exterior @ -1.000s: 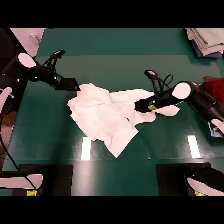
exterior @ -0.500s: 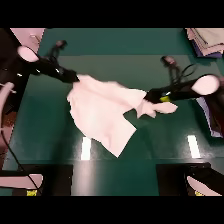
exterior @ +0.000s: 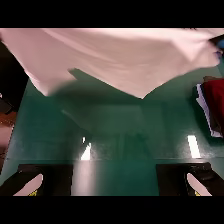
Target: Fold the shirts.
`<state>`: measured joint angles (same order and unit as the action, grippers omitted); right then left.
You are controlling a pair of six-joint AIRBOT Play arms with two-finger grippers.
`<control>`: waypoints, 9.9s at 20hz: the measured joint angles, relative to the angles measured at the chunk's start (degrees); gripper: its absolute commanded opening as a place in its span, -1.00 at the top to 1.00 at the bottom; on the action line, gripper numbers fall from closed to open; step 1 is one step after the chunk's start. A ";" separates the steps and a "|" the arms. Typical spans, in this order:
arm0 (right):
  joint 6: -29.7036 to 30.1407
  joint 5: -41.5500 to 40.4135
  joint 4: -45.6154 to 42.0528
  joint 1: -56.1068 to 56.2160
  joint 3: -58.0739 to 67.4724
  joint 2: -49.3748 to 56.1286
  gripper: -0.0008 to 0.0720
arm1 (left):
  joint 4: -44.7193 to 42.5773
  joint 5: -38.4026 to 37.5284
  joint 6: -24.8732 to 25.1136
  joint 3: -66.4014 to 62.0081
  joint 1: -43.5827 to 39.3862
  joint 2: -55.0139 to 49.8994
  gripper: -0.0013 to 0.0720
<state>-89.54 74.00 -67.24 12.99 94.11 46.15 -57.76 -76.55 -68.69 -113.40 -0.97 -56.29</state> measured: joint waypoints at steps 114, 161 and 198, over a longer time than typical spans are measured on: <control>6.23 8.63 8.87 -38.45 23.47 -2.10 0.95 | 4.83 8.02 -4.96 -11.98 6.82 9.92 0.89; 3.10 -0.28 -5.90 -11.67 -13.38 45.35 -0.15 | -12.17 9.38 10.29 30.71 1.53 -36.30 -0.67; 4.81 14.10 -2.14 -20.44 -34.84 22.01 -0.14 | -3.54 8.44 -8.07 75.80 0.50 -3.45 0.89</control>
<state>-84.73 88.09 -69.38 -7.44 59.27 68.16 -61.30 -68.12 -76.75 -37.60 -0.47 -59.75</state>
